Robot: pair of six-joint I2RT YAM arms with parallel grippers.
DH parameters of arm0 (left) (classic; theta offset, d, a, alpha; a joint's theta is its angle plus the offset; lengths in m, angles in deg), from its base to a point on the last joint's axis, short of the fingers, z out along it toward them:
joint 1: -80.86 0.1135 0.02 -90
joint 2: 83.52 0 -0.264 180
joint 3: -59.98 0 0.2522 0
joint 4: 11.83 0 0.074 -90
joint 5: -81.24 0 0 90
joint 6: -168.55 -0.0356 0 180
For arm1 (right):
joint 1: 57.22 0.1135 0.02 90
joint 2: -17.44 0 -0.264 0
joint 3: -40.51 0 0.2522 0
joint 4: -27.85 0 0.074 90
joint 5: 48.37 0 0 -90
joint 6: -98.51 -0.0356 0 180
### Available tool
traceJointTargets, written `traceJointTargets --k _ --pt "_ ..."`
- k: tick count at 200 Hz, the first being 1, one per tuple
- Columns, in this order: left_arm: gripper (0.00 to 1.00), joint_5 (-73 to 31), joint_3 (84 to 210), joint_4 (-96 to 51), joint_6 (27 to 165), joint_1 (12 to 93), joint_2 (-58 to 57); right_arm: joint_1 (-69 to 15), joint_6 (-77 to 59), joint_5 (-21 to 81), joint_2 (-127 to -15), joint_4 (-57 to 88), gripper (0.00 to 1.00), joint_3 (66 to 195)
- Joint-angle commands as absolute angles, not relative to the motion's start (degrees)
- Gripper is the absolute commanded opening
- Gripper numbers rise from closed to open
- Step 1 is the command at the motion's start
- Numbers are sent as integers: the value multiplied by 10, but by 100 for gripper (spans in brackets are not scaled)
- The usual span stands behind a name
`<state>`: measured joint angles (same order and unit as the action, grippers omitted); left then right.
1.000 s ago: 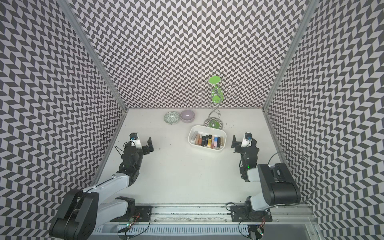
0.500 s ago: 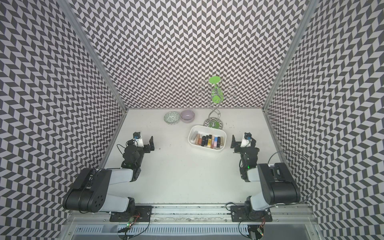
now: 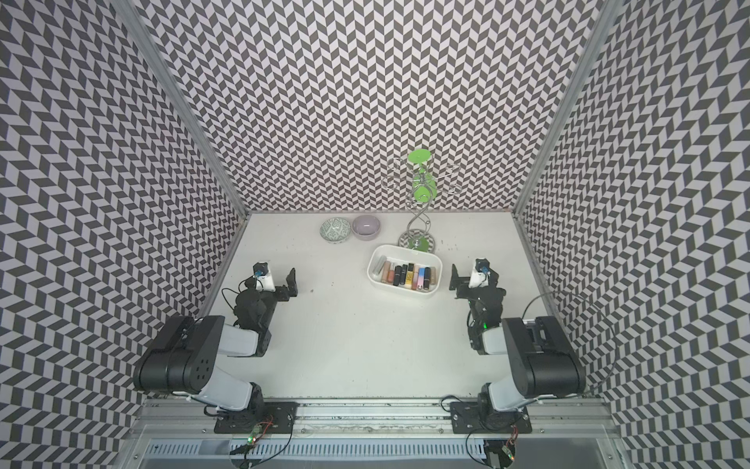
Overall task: Put the lipstick into the storage box
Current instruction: Reset both arms
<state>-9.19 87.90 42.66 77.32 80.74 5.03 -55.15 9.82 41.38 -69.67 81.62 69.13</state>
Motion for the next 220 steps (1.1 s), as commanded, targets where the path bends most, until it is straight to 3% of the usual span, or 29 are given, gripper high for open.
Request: traceJointTargets --k 1,220 --pt "99 -110 892 443 781 812 53 -554 103 409 -705 827 97 703" --pt "99 -133 894 437 779 817 53 -556 104 404 -704 829 100 703"
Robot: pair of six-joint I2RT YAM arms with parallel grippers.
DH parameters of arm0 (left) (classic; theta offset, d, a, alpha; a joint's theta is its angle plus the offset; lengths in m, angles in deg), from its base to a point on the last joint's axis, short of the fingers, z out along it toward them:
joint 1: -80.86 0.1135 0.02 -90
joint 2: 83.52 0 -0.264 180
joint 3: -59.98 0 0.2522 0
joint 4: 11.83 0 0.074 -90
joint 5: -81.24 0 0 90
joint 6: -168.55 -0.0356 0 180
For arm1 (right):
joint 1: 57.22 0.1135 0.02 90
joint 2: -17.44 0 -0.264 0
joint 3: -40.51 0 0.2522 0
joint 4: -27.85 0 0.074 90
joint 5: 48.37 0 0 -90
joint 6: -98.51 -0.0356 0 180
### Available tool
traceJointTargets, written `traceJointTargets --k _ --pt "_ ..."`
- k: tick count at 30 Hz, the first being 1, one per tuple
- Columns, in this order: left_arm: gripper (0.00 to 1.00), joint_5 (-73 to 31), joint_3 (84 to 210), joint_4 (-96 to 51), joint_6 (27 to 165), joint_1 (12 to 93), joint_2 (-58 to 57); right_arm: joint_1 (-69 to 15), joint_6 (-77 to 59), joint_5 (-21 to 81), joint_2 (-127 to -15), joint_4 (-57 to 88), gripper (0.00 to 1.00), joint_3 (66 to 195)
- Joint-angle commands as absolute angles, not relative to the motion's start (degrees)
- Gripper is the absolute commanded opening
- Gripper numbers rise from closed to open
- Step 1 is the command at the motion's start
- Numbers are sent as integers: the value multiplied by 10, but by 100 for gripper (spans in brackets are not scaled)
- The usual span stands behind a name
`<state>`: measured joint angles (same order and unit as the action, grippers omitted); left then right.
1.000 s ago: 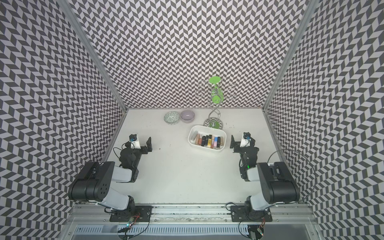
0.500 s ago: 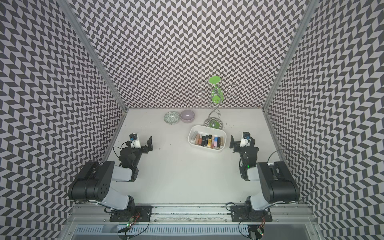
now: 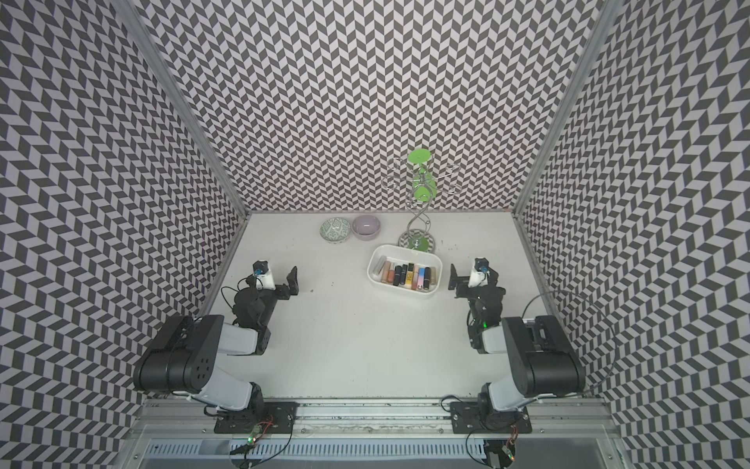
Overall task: Put the lipstick into the storage box
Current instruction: Reset both arms
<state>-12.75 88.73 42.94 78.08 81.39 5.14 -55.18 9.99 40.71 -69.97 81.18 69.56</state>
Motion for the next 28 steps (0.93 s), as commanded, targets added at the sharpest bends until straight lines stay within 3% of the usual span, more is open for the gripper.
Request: traceJointTargets --k 1,28 --pt "99 -133 894 437 779 817 53 -556 104 403 -705 829 100 702" --pt "99 -133 894 437 779 817 53 -557 100 405 -707 835 100 701"
